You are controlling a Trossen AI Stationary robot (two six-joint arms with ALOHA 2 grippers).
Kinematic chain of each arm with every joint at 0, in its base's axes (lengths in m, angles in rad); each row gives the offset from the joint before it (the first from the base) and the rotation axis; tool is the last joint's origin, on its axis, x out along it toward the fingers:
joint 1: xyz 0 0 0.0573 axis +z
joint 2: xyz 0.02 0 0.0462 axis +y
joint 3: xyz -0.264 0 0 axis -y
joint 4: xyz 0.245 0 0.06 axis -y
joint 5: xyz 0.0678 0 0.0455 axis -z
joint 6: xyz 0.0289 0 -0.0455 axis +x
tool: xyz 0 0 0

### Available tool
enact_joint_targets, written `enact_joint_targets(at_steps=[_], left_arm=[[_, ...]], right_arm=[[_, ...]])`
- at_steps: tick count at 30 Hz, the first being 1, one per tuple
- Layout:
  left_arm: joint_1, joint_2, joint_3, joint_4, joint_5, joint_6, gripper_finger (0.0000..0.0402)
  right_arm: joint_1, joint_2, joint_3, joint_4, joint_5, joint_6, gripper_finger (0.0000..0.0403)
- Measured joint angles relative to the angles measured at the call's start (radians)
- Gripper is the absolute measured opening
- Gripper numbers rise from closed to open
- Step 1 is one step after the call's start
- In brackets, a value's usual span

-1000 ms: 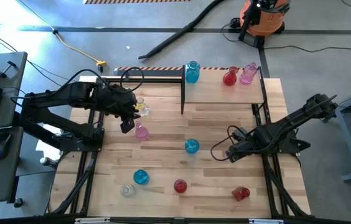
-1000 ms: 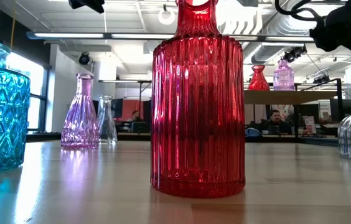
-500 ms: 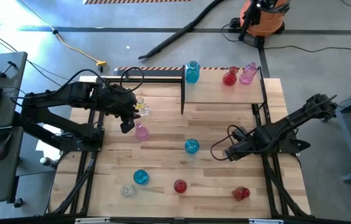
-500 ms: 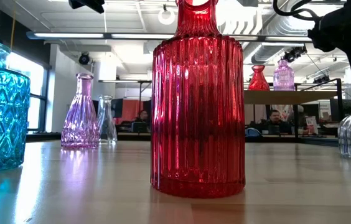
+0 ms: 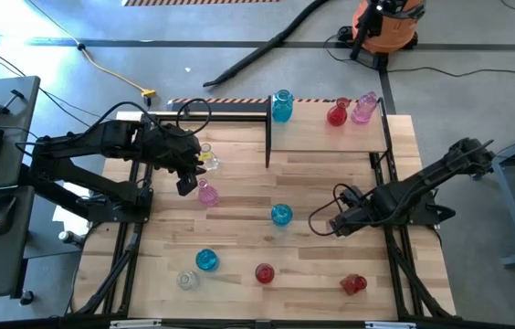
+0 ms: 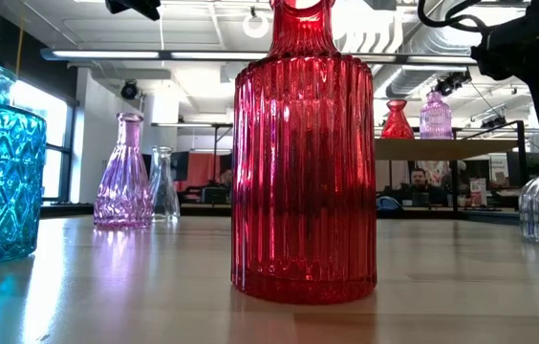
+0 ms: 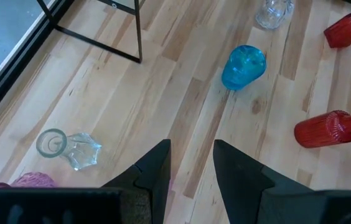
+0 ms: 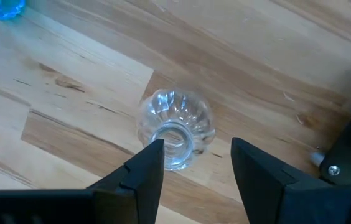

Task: Sort vases onto shelf
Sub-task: Put the middle transparent vase on the shelf

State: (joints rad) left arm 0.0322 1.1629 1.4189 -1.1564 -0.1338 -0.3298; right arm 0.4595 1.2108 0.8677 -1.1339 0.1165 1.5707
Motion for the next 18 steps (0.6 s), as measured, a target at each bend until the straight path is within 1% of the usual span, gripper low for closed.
enact_joint_targets(at_steps=[18], left_arm=[[0.0, 0.0, 0.0, 0.0, 0.0, 0.0, 0.0113]], right_arm=[[0.0, 0.062, 0.0, 0.003, -0.029, -0.024, 0.0165]])
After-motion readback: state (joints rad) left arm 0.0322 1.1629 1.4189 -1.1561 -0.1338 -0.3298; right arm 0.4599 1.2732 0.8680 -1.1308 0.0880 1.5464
